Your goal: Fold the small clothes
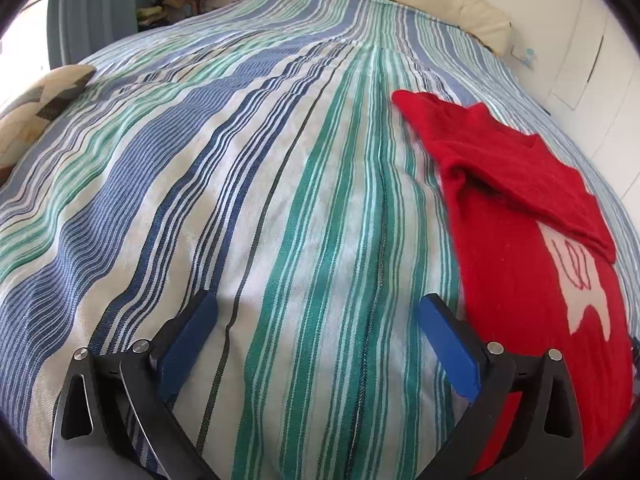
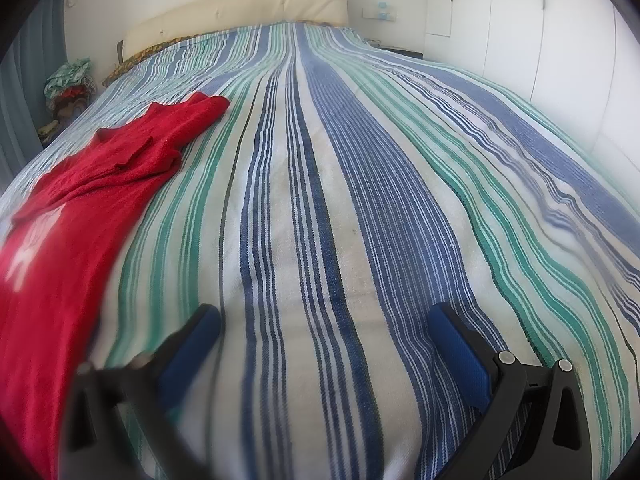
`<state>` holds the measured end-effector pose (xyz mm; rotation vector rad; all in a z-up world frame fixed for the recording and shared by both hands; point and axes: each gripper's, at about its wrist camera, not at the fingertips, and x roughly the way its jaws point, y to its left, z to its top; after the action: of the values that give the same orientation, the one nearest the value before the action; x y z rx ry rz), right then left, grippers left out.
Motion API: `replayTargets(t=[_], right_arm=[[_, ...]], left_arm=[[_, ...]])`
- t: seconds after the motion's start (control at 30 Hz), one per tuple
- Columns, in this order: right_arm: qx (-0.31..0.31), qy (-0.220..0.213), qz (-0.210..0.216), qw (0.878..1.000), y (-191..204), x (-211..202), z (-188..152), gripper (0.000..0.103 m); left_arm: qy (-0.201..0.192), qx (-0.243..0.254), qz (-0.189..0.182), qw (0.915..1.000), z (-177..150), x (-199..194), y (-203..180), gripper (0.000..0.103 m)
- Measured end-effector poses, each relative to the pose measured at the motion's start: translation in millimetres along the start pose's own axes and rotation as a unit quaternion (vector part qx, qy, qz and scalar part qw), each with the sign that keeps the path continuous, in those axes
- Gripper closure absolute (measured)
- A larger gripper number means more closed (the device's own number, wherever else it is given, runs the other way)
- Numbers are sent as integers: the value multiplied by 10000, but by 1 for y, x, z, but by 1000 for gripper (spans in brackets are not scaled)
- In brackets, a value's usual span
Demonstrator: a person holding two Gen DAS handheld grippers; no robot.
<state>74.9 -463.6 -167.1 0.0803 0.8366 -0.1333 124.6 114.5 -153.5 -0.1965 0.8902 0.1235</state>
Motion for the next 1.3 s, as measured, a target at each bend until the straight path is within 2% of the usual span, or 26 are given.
replayTargets(t=[0.4, 1.3], right_arm=[[13, -39, 20, 10000, 1, 0, 0, 1], [14, -38, 15, 10000, 1, 0, 0, 1]], left_arm=[[29, 148, 242, 9996, -3, 1, -6, 1], [28, 168, 264, 9995, -4, 1, -6, 1]])
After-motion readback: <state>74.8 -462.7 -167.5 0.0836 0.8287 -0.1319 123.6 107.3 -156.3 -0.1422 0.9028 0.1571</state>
